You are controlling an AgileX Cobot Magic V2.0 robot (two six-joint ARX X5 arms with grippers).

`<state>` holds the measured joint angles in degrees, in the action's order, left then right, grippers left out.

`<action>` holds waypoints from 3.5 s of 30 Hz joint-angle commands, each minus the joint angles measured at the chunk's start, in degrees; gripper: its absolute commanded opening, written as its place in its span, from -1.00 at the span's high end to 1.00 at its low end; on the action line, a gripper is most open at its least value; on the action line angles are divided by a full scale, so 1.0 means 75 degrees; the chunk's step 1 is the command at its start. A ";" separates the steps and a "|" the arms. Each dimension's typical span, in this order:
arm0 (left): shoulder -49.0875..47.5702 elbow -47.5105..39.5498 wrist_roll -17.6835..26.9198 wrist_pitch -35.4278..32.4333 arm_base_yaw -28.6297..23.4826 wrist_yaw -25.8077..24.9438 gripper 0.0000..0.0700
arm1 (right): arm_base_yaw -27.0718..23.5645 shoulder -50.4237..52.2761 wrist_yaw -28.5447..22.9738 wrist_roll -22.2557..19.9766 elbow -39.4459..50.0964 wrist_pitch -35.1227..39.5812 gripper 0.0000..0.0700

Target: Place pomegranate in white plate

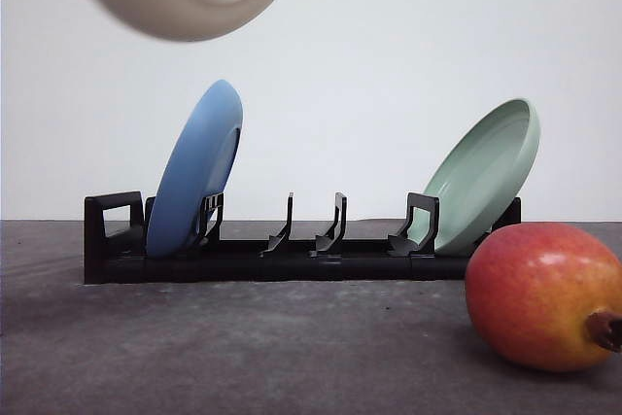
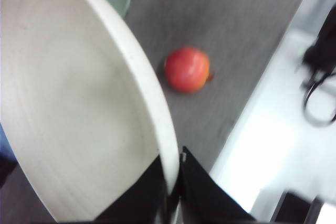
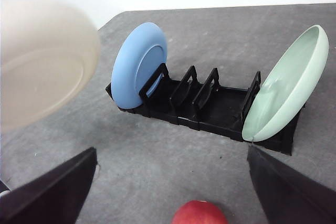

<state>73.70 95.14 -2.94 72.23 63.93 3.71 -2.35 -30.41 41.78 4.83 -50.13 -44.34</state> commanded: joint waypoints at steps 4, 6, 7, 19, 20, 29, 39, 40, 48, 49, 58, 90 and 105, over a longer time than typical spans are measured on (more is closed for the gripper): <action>0.0167 -0.0876 -0.0560 -0.0076 0.0748 0.1015 1.00 | -0.0006 -0.0026 -0.0026 0.0074 -0.0125 0.0037 -0.67; 0.0199 -0.1420 -0.0736 -0.0331 0.0927 0.1182 1.00 | -0.0006 -0.0026 -0.0023 0.0077 -0.0125 0.0014 -0.67; 0.0217 -0.1727 -0.0849 -0.0520 0.0991 0.1212 1.00 | -0.0006 -0.0026 -0.0023 0.0078 -0.0125 -0.0001 -0.67; 0.1726 -0.4155 -0.1524 -0.2334 0.1418 0.1824 1.00 | -0.0006 -0.0026 -0.0024 0.0072 -0.0122 -0.0286 -0.67; 0.1935 -0.4157 -0.1522 -0.2376 0.1445 0.1937 1.00 | -0.0006 -0.0026 -0.0026 0.0072 -0.0122 -0.0289 -0.67; 0.3486 -0.4157 -0.1544 -0.3208 0.1677 0.2182 1.00 | -0.0006 -0.0026 -0.0026 0.0063 -0.0122 -0.0318 -0.67; 0.3570 -0.4148 -0.1551 -0.3753 0.1732 0.2185 -0.43 | -0.0002 -0.0026 -0.0026 0.0054 -0.0117 -0.0419 -0.67; 0.3550 -0.4149 -0.1560 -0.3763 0.1732 0.2188 -0.56 | 0.0013 -0.0026 -0.0026 0.0055 -0.0116 -0.0439 -0.67; 0.2946 -0.4148 -0.1899 -0.3867 0.1727 0.2197 -0.61 | 0.0704 -0.0047 -0.0368 0.0074 -0.0076 -0.0778 -0.67; 0.2756 -0.4148 -0.1983 -0.3799 0.1727 0.2197 -0.61 | 0.0860 -0.0078 -0.0484 0.0072 -0.0062 -0.0881 -0.67; 0.0034 -0.4148 -0.2511 -0.3277 0.1775 0.2249 -0.60 | 0.2087 -0.0921 -0.1182 0.0042 -0.0017 -0.1357 -0.67; -0.6999 -0.6188 -0.3341 -0.2904 0.1791 0.2249 -0.59 | 0.3989 -0.6734 -0.3040 0.0273 -0.0017 0.0087 -1.00; -0.7193 -0.6188 -0.3333 -0.2899 0.1791 0.2311 -0.59 | 0.4452 -0.7391 -0.3408 0.0558 -0.0098 -0.0232 -0.05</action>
<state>19.57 48.23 -27.90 51.02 76.42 20.86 30.54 -85.00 16.43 8.06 -50.23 -45.26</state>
